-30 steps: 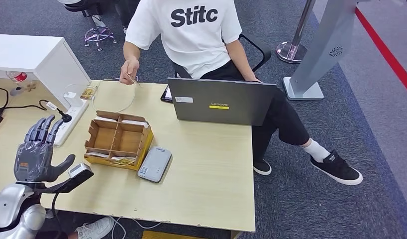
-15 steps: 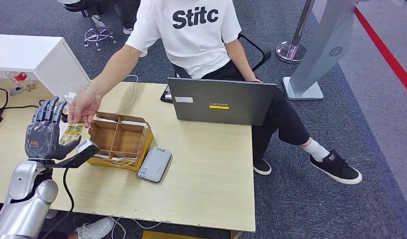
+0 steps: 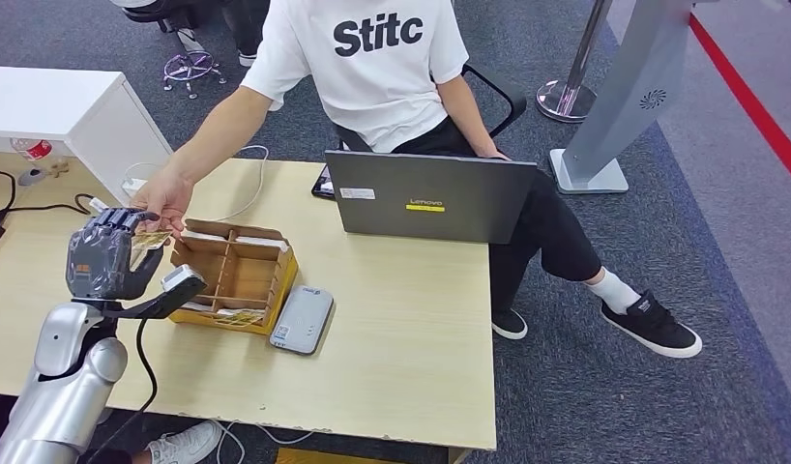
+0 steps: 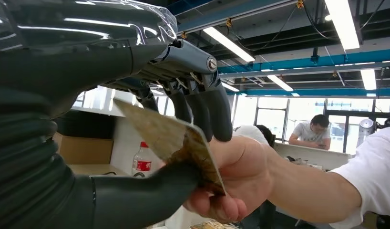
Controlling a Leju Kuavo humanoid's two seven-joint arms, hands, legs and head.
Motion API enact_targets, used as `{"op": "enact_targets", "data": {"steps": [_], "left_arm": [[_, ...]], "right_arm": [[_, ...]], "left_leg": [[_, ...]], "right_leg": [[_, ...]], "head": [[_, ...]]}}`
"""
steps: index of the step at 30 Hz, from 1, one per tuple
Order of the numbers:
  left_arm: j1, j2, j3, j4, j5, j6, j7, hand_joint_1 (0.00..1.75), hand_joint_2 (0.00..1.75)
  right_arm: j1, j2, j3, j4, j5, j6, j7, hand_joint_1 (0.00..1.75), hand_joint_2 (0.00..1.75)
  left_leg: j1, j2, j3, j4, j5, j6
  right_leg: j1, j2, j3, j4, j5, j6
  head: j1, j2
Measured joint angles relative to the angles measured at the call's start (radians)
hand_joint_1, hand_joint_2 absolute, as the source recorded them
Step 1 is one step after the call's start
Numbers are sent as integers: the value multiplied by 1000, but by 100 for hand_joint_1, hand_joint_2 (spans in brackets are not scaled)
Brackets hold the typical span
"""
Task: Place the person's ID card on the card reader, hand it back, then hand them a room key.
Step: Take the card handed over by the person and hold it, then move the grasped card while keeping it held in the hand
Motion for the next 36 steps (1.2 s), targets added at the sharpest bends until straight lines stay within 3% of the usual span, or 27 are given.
{"op": "enact_targets", "data": {"steps": [8, 14, 24, 30, 36], "left_arm": [[-2, -13, -2, -8, 39, 37, -5, 175, 175], [-2, -72, -21, -69, 43, 34, -27, 175, 175], [0, -215, -256, -163, -49, -58, 46, 175, 175], [0, -238, -374, -161, -76, -125, 79, 175, 175], [-6, -237, -423, -124, -78, -207, 108, 175, 175]], "right_arm": [[0, 0, 0, 2, 13, 0, -3, 0, 175], [-1, 3, 0, 2, 23, -2, 4, 0, 175], [-4, 5, 0, 2, 41, -6, 13, 0, 175], [-4, 5, 0, 2, 49, -16, 27, 0, 175], [-4, 5, 0, 2, 54, -15, 37, 0, 175]], "left_leg": [[0, 0, 0, 0, 0, 0], [-1, 0, 0, 0, 0, 0], [-1, -1, 0, 1, 0, 1], [-1, -1, 0, 1, 0, 1], [-1, -1, 0, 1, 0, 1]], "right_leg": [[0, 0, 0, 0, 0, 0], [-1, -1, 0, 0, 0, 0], [-2, -1, 1, -1, 1, 2], [-2, -1, 0, 0, 1, 1], [-1, -1, 0, 0, 1, 1]], "head": [[0, 0], [0, 0], [1, 0], [1, 0], [1, 0]]}}
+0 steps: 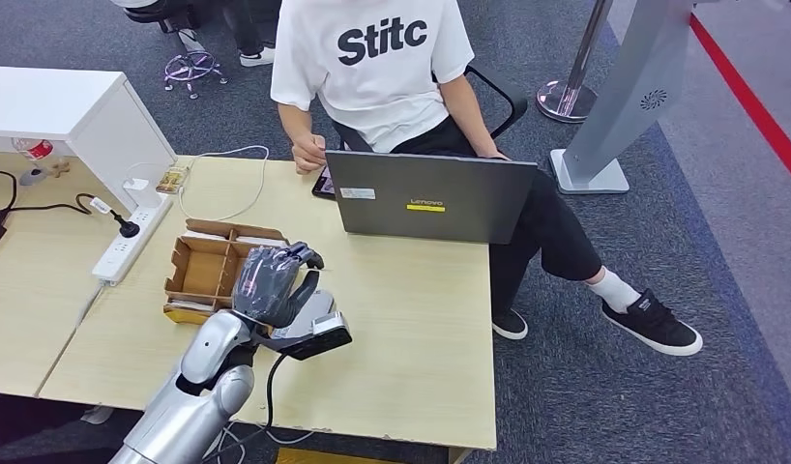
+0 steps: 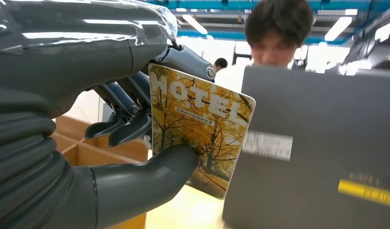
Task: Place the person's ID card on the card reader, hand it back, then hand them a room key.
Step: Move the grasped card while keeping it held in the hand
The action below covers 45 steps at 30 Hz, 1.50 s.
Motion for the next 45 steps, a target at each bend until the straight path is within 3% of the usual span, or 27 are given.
{"op": "enact_targets", "data": {"steps": [10, 16, 33, 38, 45], "left_arm": [[-7, 13, -24, 68, 1, -42, 18, 175, 175], [-8, 13, -26, 109, 25, -18, 5, 175, 175], [-37, -37, -29, 340, -19, 18, 3, 175, 175], [-51, -47, -31, 376, -28, 45, 3, 175, 175], [-55, -46, -31, 383, -32, 158, 1, 175, 175]], "right_arm": [[0, 0, 0, 1, 11, -1, -2, 0, 175], [0, 0, 0, 1, 23, -1, -4, 0, 175], [0, 0, 0, 1, 49, -1, 11, 0, 175], [0, 0, 0, 2, 52, 0, 10, 0, 175], [0, 0, 0, 2, 54, -1, 10, 0, 175]], "left_leg": [[0, 0, 0, 0, 0, 0], [0, 0, 0, 0, 0, 0], [0, 0, 0, 0, 0, 0], [0, 0, 0, 0, 0, 0], [0, 0, 0, 0, 0, 0]], "right_leg": [[0, 0, 0, 0, 0, 0], [0, 0, 0, 0, 0, 0], [0, 0, 0, 0, 0, 0], [0, 0, 1, 0, 0, 0], [0, 0, 0, 0, 0, 0]], "head": [[0, 0], [0, 0], [0, 0], [0, 0], [0, 0]]}}
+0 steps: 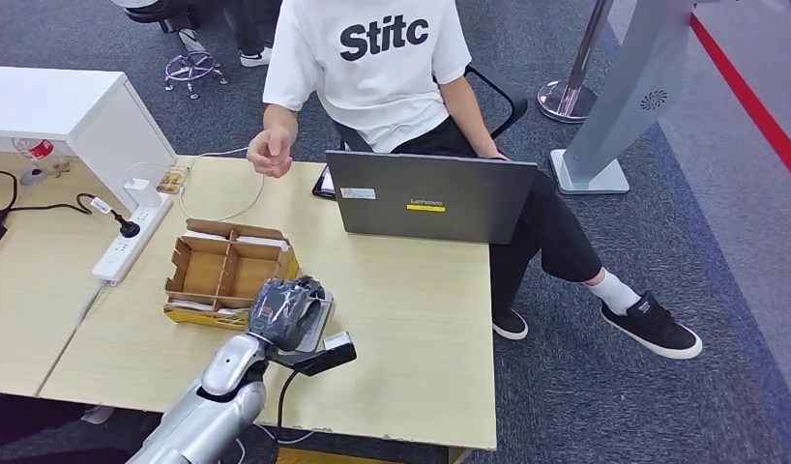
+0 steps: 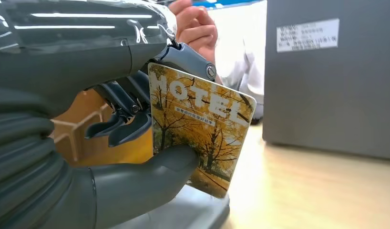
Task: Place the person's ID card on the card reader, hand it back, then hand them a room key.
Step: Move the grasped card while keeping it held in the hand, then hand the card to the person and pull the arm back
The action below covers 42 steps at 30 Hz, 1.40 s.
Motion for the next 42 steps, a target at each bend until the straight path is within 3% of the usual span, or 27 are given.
{"op": "enact_targets", "data": {"steps": [6, 13, 19, 20, 23, 24, 36, 42], "left_arm": [[-7, 24, 19, -82, 23, 44, -2, 175, 175], [-16, 67, 103, -229, 94, 57, -6, 175, 175], [-5, 77, 176, -307, 158, 76, -26, 175, 175], [-2, 77, 186, -314, 166, 78, -30, 139, 175], [9, 77, 206, -331, 178, 86, -39, 8, 175], [12, 77, 211, -334, 179, 87, -39, 0, 175], [61, 63, 227, -364, 188, 77, -65, 0, 175], [95, 43, 223, -398, 367, -174, -118, 0, 175]], "right_arm": [[0, 0, -1, 2, 8, -1, -1, 0, 175], [1, 0, -6, 3, 11, -3, -3, 0, 175], [1, 0, -11, 3, 15, -4, -3, 0, 175], [2, 0, -11, 3, 16, -4, -4, 0, 175], [1, 0, -12, 3, 16, -4, -7, 0, 175], [1, 0, -12, 3, 16, -4, -8, 0, 175], [1, 0, -25, 3, 18, -4, -3, 0, 175], [1, 0, -34, 3, 15, -4, -2, 0, 175]], "left_leg": [[0, 0, 0, 0, 0, 0], [0, 0, 0, 0, 0, 0], [0, 0, 0, 0, 0, 0], [0, 0, 0, 0, 0, 0], [0, 0, 0, 0, 0, 0], [0, 0, 0, 0, 0, 0], [0, 0, 0, 0, 0, 0], [0, 0, 0, 0, 0, 0]], "right_leg": [[0, 0, 0, 0, 0, 0], [0, 0, 0, 0, 0, 0], [0, 0, 0, 1, 0, 0], [0, 0, 0, 1, 0, 0], [0, 0, 0, 0, 0, 0], [0, 0, 0, 0, 0, 0], [0, 0, 0, 0, 0, 0], [0, 0, 0, 0, 0, 0]], "head": [[0, 0], [0, 0], [0, 0], [0, 0], [0, 0], [0, 0], [0, 0], [0, 0]]}}
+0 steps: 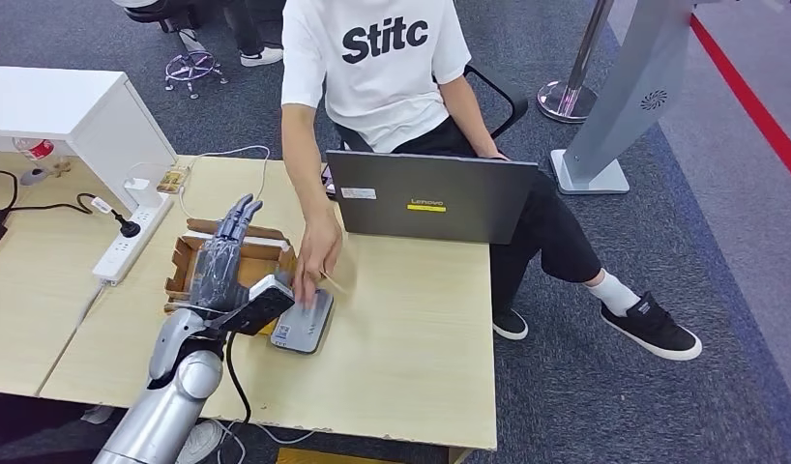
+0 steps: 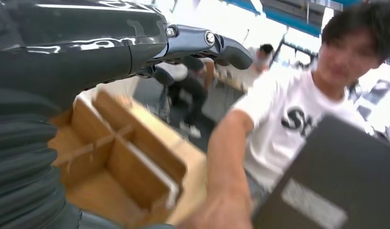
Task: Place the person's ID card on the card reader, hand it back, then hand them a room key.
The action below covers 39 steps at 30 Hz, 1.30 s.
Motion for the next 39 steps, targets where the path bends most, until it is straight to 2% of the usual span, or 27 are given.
{"op": "enact_targets", "data": {"steps": [4, 7, 12, 17, 23, 31, 39], "left_arm": [[35, -11, -19, -28, 136, -204, 4, 0, 175], [65, -12, -44, -44, 160, -265, 24, 0, 175], [88, -1, -72, -64, 138, -273, 38, 0, 175], [115, 39, -106, -98, -83, -163, 117, 0, 175], [158, 101, -118, -142, -241, -113, 173, 0, 175], [183, 142, -120, -175, -294, -115, 207, 0, 175], [200, 190, -120, -204, -335, -166, 262, 0, 175]], "right_arm": [[0, 0, -8, 0, -6, 0, -9, 0, 175], [1, 0, -18, 0, -6, 0, -12, 0, 175], [1, 0, -27, 0, -7, 0, -12, 0, 175], [2, 0, -40, 0, -8, -1, -12, 0, 175], [3, 0, -56, 0, -13, -6, -12, 0, 175], [3, 5, -70, 0, -14, -11, -12, 0, 175], [3, 6, -78, 0, -13, -11, -11, 0, 175]], "left_leg": [[0, 0, 0, 0, 0, 0], [0, 0, 0, 0, 0, 0], [0, 0, 0, 0, 0, 0], [0, 0, 0, 0, 0, 0], [0, 0, 0, 0, 0, 0], [0, 0, 0, 0, 0, 0], [0, 0, 0, 0, 0, 0]], "right_leg": [[0, 0, 0, 0, 0, 0], [0, 0, 0, 0, 0, 0], [0, 0, 0, 0, 0, 0], [0, 0, 0, 0, 0, 0], [0, 0, -1, 0, 0, 0], [0, 0, 0, 0, 0, 0], [0, 0, 0, 0, 0, 0]], "head": [[0, 0], [0, 0], [0, 0], [0, 0], [0, 0], [0, 0], [0, 0]]}}
